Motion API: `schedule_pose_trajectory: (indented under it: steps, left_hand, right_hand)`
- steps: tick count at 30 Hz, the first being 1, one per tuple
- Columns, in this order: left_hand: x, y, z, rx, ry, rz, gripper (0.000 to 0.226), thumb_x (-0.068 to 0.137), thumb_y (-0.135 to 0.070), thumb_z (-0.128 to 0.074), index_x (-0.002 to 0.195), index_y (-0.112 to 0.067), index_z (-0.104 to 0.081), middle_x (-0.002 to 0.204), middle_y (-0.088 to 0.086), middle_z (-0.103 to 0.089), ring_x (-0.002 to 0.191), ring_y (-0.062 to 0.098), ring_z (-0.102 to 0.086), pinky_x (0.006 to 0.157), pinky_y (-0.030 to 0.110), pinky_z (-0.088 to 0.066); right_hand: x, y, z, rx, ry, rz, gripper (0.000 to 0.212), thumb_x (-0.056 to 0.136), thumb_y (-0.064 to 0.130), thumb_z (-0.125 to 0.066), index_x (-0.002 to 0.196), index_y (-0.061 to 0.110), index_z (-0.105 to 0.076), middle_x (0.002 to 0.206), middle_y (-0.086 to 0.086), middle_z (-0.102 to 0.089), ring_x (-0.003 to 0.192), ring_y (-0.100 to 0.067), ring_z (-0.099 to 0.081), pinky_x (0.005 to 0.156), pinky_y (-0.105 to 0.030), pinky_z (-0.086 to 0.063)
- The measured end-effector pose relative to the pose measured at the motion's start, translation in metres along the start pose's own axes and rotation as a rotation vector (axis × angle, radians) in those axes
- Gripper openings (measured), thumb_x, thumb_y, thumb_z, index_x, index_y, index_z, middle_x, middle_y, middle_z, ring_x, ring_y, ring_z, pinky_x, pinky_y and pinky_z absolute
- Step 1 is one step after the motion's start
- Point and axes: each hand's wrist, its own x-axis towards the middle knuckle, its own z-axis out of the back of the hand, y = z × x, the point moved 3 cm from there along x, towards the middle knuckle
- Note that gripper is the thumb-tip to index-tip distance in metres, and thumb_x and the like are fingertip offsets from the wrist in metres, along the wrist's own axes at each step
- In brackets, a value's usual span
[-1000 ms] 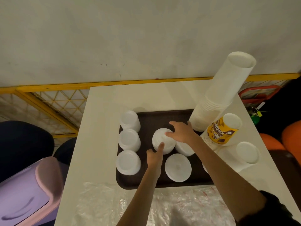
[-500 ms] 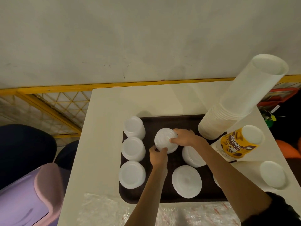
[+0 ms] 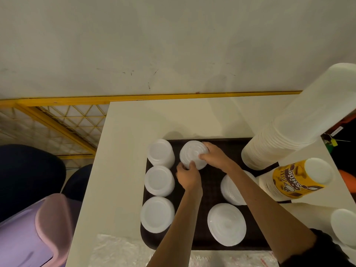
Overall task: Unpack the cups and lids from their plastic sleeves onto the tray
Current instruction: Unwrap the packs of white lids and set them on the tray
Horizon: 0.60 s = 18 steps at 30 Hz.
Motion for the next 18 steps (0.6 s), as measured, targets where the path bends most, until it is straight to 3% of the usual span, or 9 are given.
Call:
schedule_pose_trajectory:
  steps: [8, 12, 15, 18]
  left_hand:
    - [0.003, 0.000, -0.001, 0.023, -0.007, 0.006, 0.044, 0.094, -0.024, -0.055, 0.135, -0.011, -0.046, 0.127, 0.014, -0.053, 0.110, 0.031, -0.058, 0.095, 0.044, -0.050]
    - [-0.007, 0.000, 0.002, 0.003, 0.038, 0.028, 0.050, 0.097, -0.030, -0.050, 0.142, -0.012, -0.038, 0.134, 0.013, -0.049, 0.118, 0.029, -0.053, 0.100, 0.044, -0.046]
    - [-0.021, 0.006, 0.008, 0.009, 0.085, 0.001, 0.045, 0.097, -0.032, -0.047, 0.136, -0.010, -0.043, 0.131, 0.017, -0.052, 0.116, 0.030, -0.054, 0.099, 0.043, -0.044]
    - [-0.041, 0.019, 0.016, 0.098, 0.149, -0.049, 0.041, 0.097, -0.030, -0.047, 0.131, -0.007, -0.047, 0.129, 0.020, -0.053, 0.113, 0.030, -0.055, 0.099, 0.044, -0.044]
  right_hand:
    - [0.004, 0.000, -0.002, 0.020, -0.020, -0.014, 0.053, 0.089, 0.012, -0.056, 0.139, 0.014, -0.040, 0.136, -0.010, -0.047, 0.120, -0.024, -0.046, 0.090, -0.029, -0.041]
    - [-0.008, -0.003, 0.003, 0.104, -0.066, -0.029, 0.068, 0.092, 0.022, -0.057, 0.150, 0.015, -0.022, 0.151, -0.009, -0.033, 0.135, -0.025, -0.036, 0.105, -0.035, -0.034]
    - [-0.035, -0.003, 0.010, 0.130, -0.201, 0.017, 0.068, 0.094, 0.028, -0.055, 0.150, 0.014, -0.019, 0.154, -0.008, -0.029, 0.140, -0.024, -0.029, 0.111, -0.036, -0.027]
    - [-0.082, -0.007, 0.009, 0.177, -0.396, 0.135, 0.057, 0.096, 0.024, -0.053, 0.147, 0.013, -0.030, 0.151, -0.004, -0.035, 0.139, -0.017, -0.031, 0.107, -0.024, -0.025]
